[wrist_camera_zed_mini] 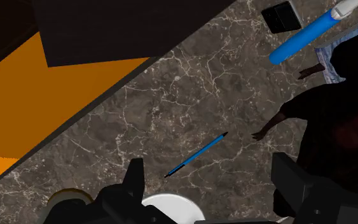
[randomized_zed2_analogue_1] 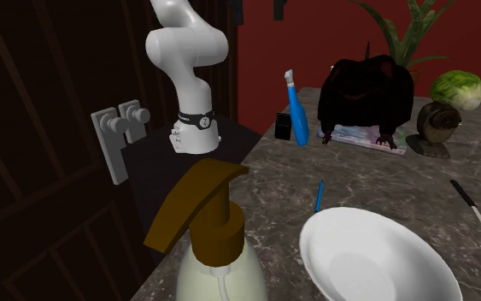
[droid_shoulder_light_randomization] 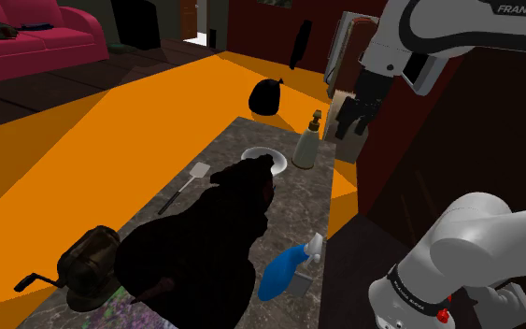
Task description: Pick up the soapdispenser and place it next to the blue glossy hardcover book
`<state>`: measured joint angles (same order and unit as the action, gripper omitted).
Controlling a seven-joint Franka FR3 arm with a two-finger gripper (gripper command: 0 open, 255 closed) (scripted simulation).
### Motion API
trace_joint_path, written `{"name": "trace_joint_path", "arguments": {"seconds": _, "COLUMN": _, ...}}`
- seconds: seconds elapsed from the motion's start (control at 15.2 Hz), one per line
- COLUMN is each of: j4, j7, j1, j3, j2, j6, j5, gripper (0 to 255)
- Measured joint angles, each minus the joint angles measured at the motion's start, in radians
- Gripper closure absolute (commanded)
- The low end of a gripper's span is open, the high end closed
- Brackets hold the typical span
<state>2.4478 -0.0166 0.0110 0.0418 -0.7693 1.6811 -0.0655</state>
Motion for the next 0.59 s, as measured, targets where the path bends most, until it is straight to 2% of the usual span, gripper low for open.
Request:
{"name": "trace_joint_path", "arguments": {"seconds": 0.13, "j4": -0.002, "j7": 0.006, "j1": 0.003, "j3": 0.006, "j2": 0.018, "j6": 0.015, "j5": 0.003, "gripper": 0}}
{"name": "trace_joint_path", "arguments": {"seconds": 0.59, "j4": -0.112, "j7": 0.086, "j1": 0.036, "j3": 0.095, "j2": 0.239, "j6": 0.118, "j5": 0.033, "gripper": 0}}
